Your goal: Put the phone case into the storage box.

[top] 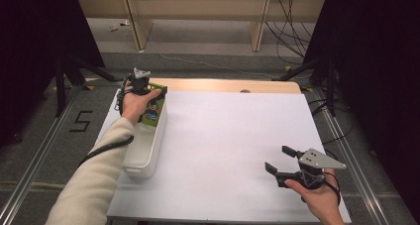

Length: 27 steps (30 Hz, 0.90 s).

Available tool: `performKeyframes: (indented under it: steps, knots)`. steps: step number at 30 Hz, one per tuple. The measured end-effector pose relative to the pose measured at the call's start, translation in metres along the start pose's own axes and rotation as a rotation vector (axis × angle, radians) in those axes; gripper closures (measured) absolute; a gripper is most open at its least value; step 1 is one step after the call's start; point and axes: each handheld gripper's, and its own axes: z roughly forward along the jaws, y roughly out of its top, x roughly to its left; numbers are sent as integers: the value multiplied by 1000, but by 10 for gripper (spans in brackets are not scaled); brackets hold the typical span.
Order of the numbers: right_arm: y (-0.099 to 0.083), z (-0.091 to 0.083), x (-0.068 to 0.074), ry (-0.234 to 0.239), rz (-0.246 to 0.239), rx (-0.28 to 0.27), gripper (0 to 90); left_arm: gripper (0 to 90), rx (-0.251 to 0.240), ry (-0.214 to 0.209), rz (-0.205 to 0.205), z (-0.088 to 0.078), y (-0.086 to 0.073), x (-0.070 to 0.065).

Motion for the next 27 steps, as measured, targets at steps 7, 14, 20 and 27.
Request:
performKeyframes:
  steps: [7,14,20,27]
  knots:
    - [0,0,0,0,-1,1,161,158,11,-6,0,-1,-3,0]
    - [0,0,0,-1,-3,1,161,156,22,-11,2,-1,-5,1]
    - [0,0,0,-1,-4,1,161,155,25,-9,5,-1,-5,0]
    - [0,0,0,0,-3,1,161,154,26,-13,10,-1,-5,0]
